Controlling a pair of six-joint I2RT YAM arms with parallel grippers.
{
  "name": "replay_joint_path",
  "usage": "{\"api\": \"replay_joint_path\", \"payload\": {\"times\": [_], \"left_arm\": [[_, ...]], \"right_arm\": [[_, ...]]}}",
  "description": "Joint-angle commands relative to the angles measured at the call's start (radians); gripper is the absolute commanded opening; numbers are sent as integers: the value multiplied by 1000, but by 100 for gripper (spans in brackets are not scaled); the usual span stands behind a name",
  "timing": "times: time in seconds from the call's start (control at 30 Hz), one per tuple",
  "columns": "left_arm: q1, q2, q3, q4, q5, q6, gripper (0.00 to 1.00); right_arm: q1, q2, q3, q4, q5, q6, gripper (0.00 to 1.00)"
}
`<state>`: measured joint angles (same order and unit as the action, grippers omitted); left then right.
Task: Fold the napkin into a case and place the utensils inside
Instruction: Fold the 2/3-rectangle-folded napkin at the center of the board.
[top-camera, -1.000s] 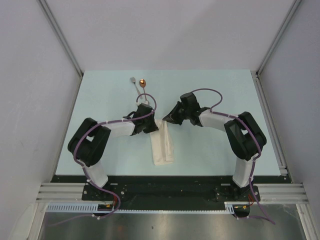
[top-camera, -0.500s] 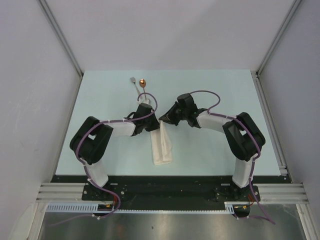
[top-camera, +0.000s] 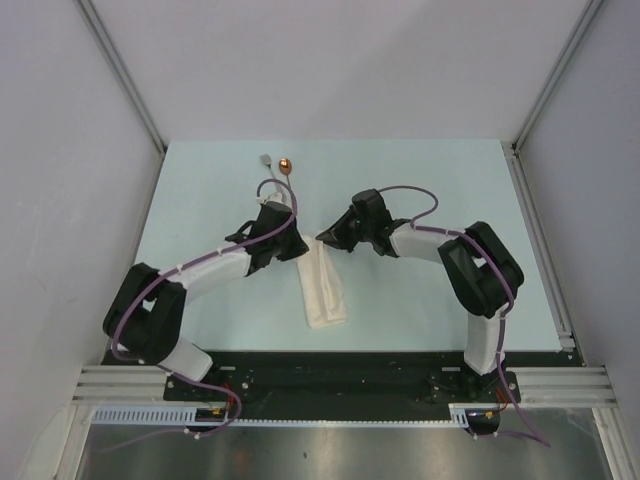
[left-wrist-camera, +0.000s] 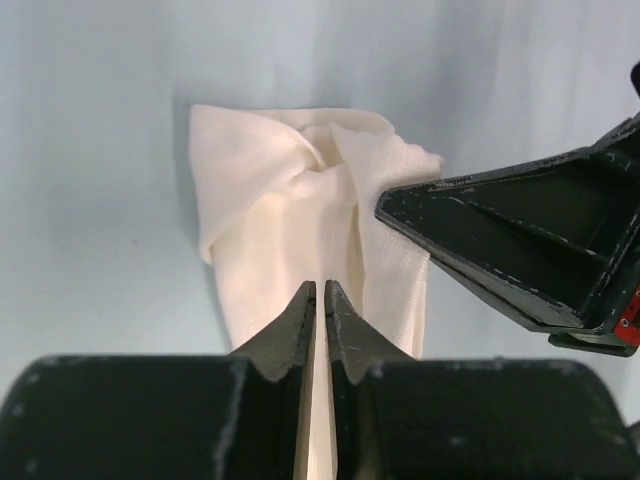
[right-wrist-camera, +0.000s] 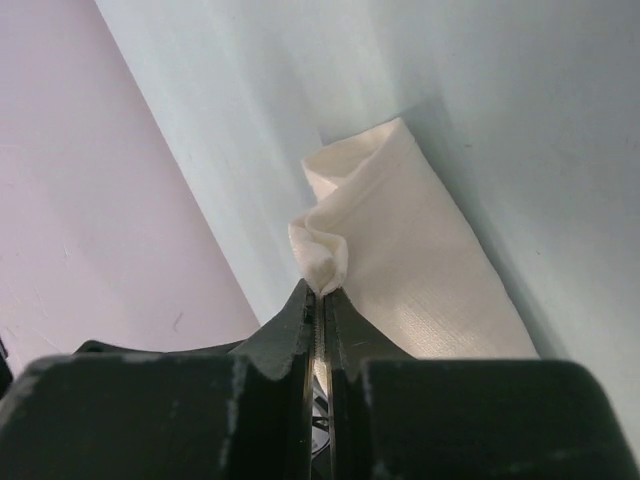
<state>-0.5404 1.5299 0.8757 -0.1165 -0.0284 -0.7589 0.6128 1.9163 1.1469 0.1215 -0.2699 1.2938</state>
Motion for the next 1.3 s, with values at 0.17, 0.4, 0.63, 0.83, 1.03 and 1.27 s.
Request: {"api": "replay_joint_path", "payload": {"times": [0.17, 0.4, 0.63, 0.83, 1.03, 1.27], "left_arm": [[25, 33, -86, 37, -88, 18, 8], [25, 107, -93, 96, -62, 33, 7], [25, 43, -138, 110, -74, 53, 7], [37, -76, -178, 87, -55, 44, 18], [45, -165, -248, 202, 73, 98, 53], [43, -67, -219, 293, 183, 165, 54]], "right_arm": [[39, 21, 50, -6, 66, 39, 0], [87, 49, 99, -63, 144, 61, 1], [110, 104, 100, -33, 179, 102, 2], [110, 118, 76, 46, 192, 122, 2], [100, 136, 86, 55, 164, 150, 2], [110, 145, 94, 61, 155, 202, 1]]}}
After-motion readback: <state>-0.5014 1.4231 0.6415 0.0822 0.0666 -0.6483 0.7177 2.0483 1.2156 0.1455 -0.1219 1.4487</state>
